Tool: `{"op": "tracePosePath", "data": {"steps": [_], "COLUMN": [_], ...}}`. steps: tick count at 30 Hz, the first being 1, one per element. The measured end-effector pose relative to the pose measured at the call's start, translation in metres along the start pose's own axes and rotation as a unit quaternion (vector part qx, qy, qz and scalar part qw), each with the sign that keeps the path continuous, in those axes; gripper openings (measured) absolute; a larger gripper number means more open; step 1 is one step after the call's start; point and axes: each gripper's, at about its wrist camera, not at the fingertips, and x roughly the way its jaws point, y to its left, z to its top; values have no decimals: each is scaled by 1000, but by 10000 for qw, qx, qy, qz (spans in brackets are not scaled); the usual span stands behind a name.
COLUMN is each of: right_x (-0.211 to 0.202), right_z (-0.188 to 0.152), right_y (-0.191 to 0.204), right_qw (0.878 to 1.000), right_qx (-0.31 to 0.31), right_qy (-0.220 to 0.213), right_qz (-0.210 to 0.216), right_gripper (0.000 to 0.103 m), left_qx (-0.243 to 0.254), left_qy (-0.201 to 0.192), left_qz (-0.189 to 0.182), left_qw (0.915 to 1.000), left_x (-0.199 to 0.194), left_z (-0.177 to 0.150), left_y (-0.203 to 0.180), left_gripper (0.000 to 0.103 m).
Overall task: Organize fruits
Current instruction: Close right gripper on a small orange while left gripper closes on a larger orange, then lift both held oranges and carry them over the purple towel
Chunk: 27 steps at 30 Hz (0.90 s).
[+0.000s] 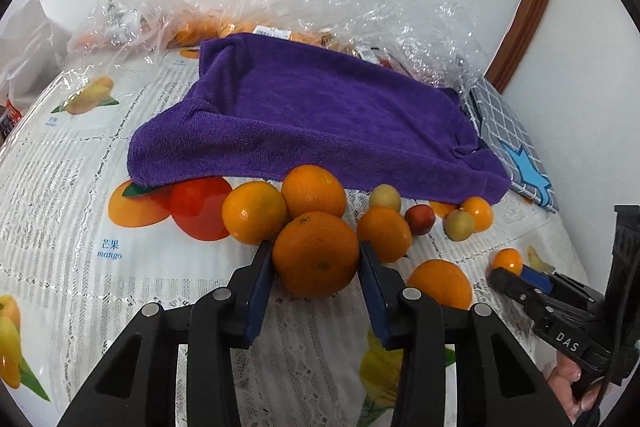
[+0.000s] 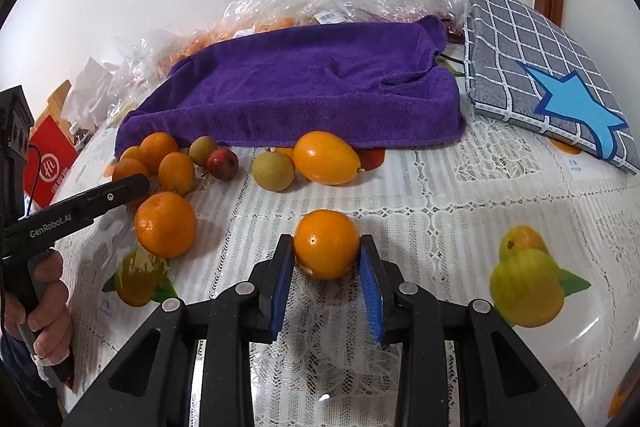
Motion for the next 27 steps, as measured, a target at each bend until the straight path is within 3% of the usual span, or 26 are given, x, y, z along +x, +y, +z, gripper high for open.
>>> {"op": "tracePosePath", "data": {"steps": [11,19,27], "right_x": [-11,-13,-25], "right_z": [-4,-2,18], "right_y": [-4,-10,-12], "right_qw": [9994,9991,9989], "right_qx": [95,319,326], "right_qy": [-247,-283,-336], "right_qz": [245,63,2], "right_gripper": [32,32,32], "left_qx": [-149,-74,-20], "left_qy": [-381,-508,-740], "left_qz": [-143,-108,1], "left_qw": [9991,9986,9973], "left_x": [-19,-26,-50], "left_z": [-3,0,36], "left_y": [2,2,4], "left_gripper": [40,40,40]}}
